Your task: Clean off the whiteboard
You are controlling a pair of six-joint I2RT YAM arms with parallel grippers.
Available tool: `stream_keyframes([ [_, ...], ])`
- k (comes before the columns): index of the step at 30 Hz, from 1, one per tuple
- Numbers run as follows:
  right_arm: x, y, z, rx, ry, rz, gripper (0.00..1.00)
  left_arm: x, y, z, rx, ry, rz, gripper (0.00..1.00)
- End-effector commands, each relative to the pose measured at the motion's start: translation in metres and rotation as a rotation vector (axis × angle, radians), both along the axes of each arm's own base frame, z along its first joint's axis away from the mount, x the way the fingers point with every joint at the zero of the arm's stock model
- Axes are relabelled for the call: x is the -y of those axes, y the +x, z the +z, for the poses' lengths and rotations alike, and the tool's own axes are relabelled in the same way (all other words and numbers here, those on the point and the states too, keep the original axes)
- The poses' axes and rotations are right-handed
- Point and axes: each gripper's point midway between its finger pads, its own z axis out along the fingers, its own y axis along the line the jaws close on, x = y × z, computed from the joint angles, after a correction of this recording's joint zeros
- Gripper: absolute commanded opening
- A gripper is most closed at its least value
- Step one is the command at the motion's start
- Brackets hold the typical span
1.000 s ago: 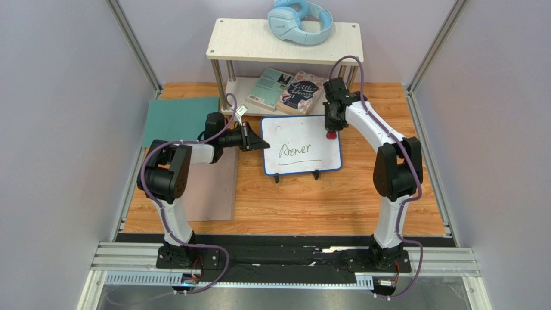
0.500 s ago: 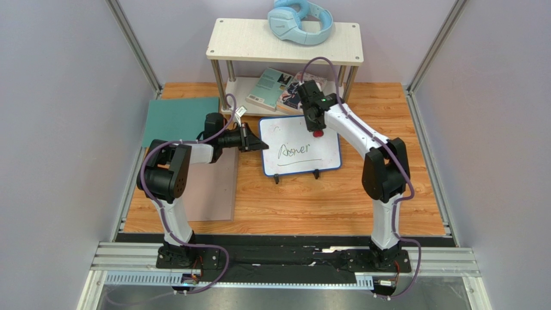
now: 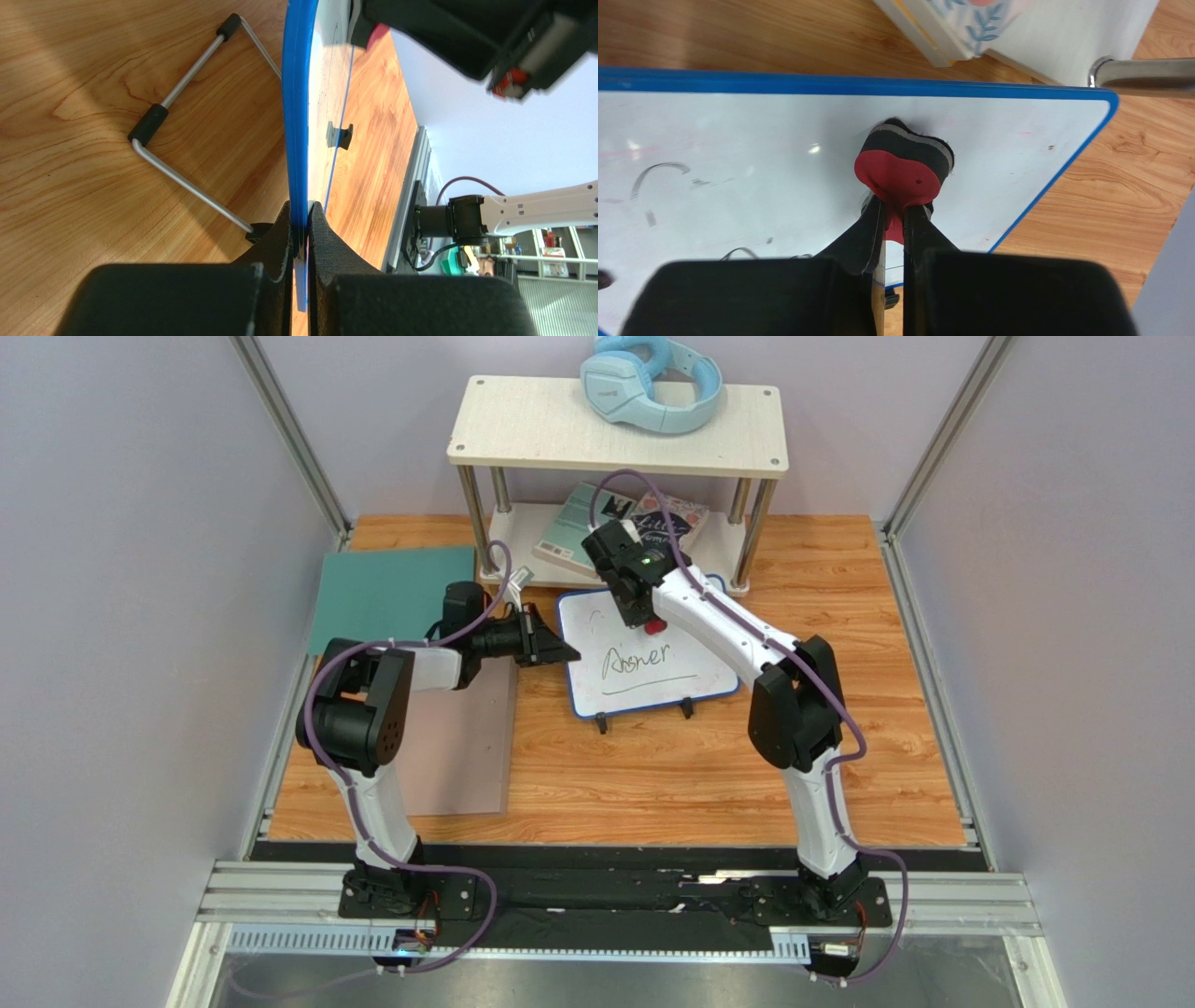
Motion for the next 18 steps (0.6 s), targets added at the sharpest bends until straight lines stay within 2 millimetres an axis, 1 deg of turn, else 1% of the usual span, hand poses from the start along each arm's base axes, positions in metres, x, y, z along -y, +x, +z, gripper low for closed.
stream_keyframes([
  [1,-0.099,-0.029,-0.029,-0.063,0.19,0.213,0.0,-0.002,0.014,-0.006,0.106,0.059,0.04,0.0],
  [7,-0.136,-0.052,-0.031,-0.122,0.25,0.338,0.0,-0.001,0.014,-0.007,0.103,0.059,0.037,0.0],
  [9,-0.139,-0.057,-0.036,-0.126,0.224,0.347,0.0,-0.001,0.014,-0.008,0.103,0.06,0.038,0.0],
  [10,-0.138,-0.056,-0.038,-0.127,0.215,0.337,0.0,-0.001,0.014,-0.008,0.103,0.06,0.038,0.0],
  [13,-0.127,-0.053,-0.042,-0.113,0.176,0.296,0.0,-0.001,0.014,-0.007,0.105,0.06,0.04,0.0],
  [14,-0.121,-0.054,-0.045,-0.114,0.166,0.28,0.0,-0.001,0.014,-0.008,0.103,0.06,0.038,0.0],
  [17,-0.104,-0.047,-0.048,-0.073,0.168,0.214,0.0,-0.001,0.014,-0.007,0.103,0.059,0.039,0.0],
  [18,-0.098,-0.042,-0.048,-0.059,0.181,0.194,0.0,-0.001,0.014,-0.007,0.103,0.059,0.039,0.0],
])
